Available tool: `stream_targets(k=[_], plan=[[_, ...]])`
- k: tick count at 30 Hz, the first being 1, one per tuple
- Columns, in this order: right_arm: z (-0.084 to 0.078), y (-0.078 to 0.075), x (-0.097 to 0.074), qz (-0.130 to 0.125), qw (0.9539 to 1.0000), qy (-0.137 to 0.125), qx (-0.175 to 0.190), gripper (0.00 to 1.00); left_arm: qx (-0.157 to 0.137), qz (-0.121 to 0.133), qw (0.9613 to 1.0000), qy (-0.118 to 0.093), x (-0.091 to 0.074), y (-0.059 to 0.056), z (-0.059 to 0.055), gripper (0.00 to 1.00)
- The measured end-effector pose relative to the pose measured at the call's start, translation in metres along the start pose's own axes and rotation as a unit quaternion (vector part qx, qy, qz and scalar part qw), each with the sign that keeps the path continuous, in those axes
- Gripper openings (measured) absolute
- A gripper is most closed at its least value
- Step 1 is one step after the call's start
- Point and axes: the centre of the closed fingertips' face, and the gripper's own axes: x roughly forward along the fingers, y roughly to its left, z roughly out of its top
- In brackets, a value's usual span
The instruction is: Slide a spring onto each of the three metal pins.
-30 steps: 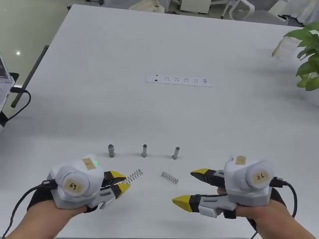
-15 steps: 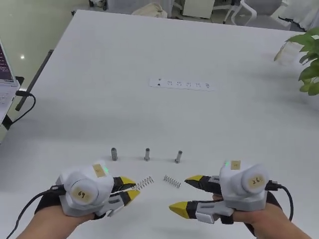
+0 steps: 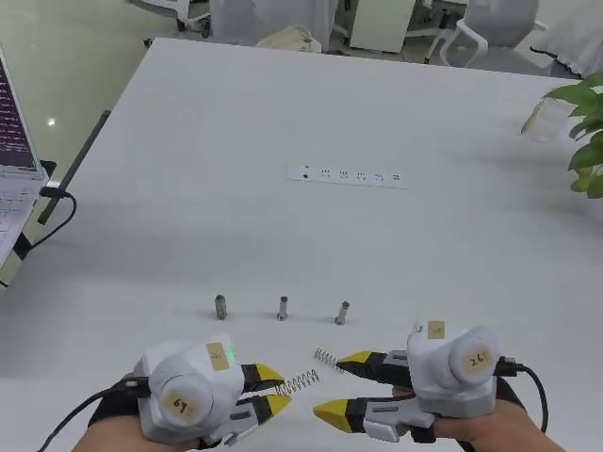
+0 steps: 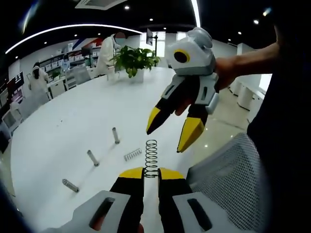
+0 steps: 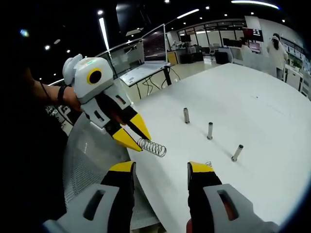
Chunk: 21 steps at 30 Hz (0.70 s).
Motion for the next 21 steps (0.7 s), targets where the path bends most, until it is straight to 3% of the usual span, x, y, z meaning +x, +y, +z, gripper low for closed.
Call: stream_targets(k=[10,17,21], plan=[[0.000,0.010,0.001,0.032,0.9994,-0.001,-0.012,0.33,0.035,-0.025,0.9991,-0.001,0.004,-0.016,0.010,0.02],[0.002,0.017,-0.001,0.050,0.9987,-0.010,-0.007,0.19,0.053,-0.031,0.9981,0.006,0.006,-0.016,0.010,0.02],[0.003,0.015,-0.001,0.048,0.9987,-0.014,-0.004,0.17,0.058,-0.034,0.9977,0.008,0.006,-0.016,0.010,0.02]])
